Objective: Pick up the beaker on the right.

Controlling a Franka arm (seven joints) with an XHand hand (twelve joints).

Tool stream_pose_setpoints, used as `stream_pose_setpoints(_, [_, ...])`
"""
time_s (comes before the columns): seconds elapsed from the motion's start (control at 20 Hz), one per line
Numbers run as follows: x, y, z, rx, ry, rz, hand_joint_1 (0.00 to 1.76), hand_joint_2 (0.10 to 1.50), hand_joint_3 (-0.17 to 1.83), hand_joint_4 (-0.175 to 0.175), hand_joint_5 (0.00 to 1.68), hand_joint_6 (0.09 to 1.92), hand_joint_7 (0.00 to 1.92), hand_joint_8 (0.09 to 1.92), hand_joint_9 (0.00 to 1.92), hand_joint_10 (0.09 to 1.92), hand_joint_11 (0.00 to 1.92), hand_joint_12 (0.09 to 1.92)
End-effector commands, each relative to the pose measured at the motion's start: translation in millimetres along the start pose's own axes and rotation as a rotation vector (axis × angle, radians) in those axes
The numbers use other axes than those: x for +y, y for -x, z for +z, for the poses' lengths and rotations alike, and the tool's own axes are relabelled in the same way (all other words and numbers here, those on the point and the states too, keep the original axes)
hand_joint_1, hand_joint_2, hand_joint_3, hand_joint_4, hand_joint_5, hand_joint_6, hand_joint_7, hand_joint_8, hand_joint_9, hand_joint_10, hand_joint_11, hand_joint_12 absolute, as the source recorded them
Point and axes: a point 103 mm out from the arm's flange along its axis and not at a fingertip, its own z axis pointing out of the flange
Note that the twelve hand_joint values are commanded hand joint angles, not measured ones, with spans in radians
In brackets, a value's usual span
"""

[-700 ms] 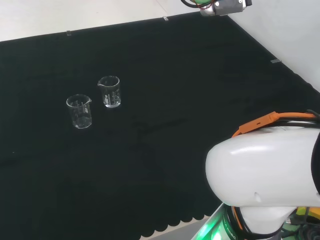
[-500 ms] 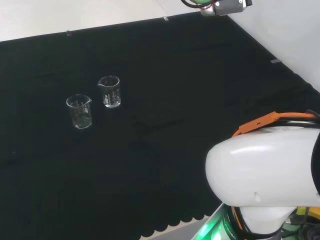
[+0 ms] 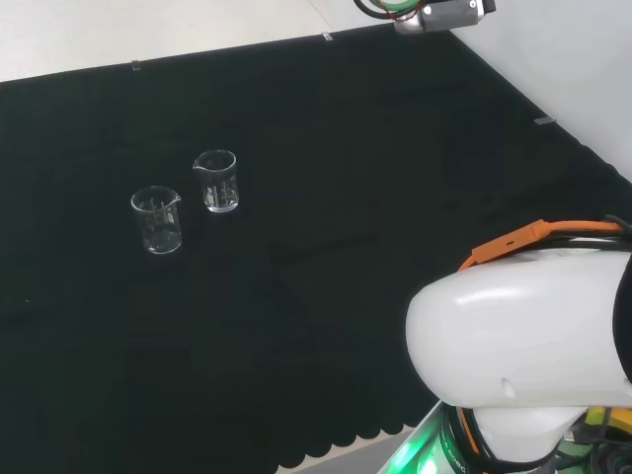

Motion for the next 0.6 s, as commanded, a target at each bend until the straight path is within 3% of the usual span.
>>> stream_pose_setpoints(0.05, [11.8,18.4,22.0,0.029,-0.042,0.009,0.18,1.28,0.20,-0.029,0.20,0.09,0.09,0.46,0.11,0.62,0.00,0.83])
stream_pose_setpoints(0.3, [21.3,32.7,49.1,0.045,-0.067,0.020,0.33,1.20,0.17,-0.033,0.19,0.09,0.10,0.48,0.11,0.63,0.00,0.84])
stream_pose_setpoints(0.6, [39.2,35.7,89.3,0.089,-0.095,0.039,0.37,1.17,0.16,-0.039,0.20,0.09,0.11,0.49,0.13,0.64,0.00,0.87])
